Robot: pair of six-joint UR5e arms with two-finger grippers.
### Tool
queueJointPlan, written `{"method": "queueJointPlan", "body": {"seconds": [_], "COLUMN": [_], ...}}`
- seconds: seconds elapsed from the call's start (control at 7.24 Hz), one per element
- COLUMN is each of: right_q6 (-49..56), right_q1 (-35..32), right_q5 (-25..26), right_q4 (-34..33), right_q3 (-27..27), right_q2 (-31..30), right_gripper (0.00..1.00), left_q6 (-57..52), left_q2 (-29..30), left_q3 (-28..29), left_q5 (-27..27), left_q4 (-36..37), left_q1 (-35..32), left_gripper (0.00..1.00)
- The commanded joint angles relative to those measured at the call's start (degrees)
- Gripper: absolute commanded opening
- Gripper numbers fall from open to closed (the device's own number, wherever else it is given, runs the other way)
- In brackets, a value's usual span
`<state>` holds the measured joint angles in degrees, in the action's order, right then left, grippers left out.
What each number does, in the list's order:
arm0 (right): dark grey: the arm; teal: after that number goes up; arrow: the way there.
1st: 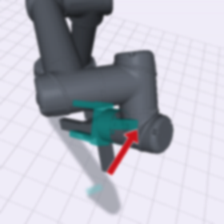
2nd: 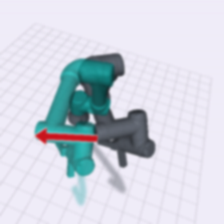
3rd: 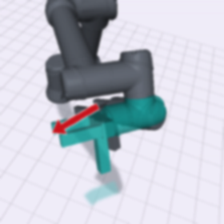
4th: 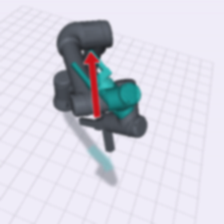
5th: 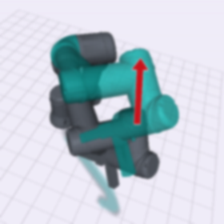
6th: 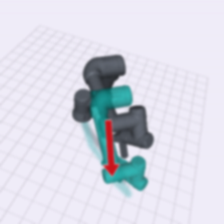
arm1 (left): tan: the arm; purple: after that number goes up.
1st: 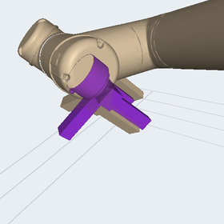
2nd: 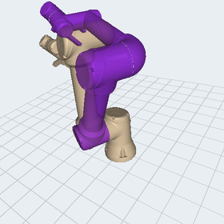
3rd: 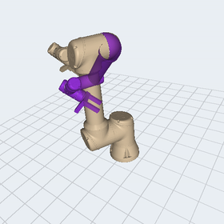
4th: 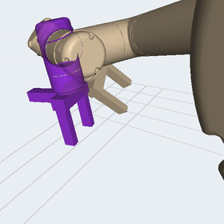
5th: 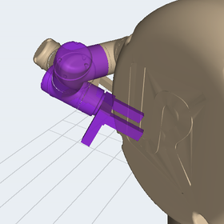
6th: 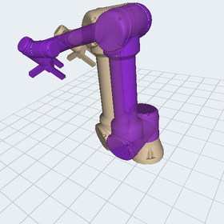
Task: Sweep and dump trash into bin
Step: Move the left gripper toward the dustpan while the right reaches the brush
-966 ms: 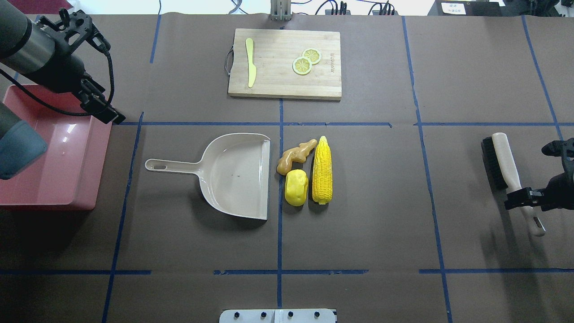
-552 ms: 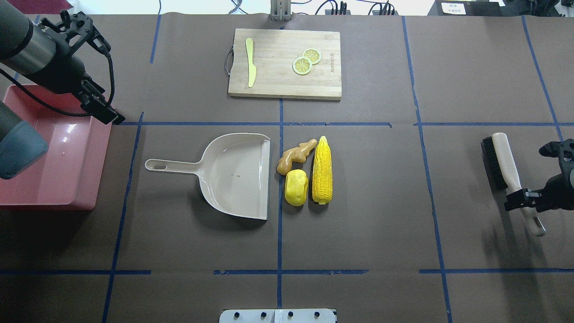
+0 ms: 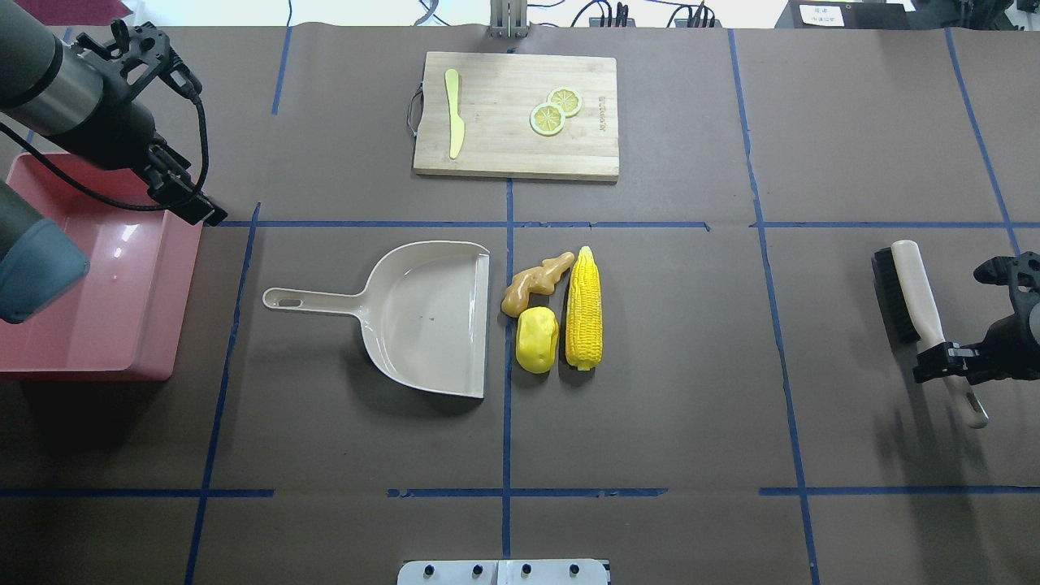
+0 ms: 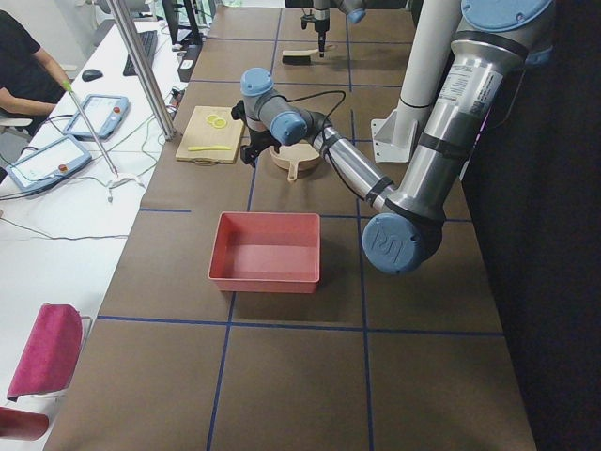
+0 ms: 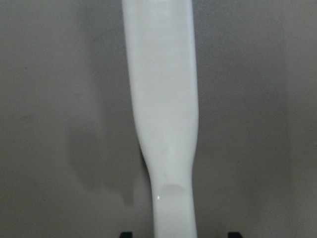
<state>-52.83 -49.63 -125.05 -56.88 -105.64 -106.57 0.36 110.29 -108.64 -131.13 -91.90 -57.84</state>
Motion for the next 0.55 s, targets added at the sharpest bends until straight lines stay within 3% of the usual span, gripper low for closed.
{"method": "queueJointPlan", "body": {"seconds": [0.0, 0.14, 0.41], "right_q6": [0.0, 0.09, 0.09], "right_q1": [-0.2, -0.29, -0.9], "right_q5": [0.07, -0.02, -0.46], "right_q4": [-0.16, -0.16, -0.25], "right_q3": [-0.01, -0.18, -0.53], "right_q2": [0.22, 0.22, -0.04], "right_gripper": [0.2, 0.04, 0.0], "left_q6": [0.08, 0.08, -0.01], "left_q2": [0.01, 0.1, 0.01], "left_q3": [0.0, 0.0, 0.0], "left_q5": [2.27, 2.46, 2.55], "left_q4": [-0.03, -0.03, -0.03], "left_q1": [0.0, 0.0, 0.53], "left_gripper": [1.0, 1.0, 1.0]}}
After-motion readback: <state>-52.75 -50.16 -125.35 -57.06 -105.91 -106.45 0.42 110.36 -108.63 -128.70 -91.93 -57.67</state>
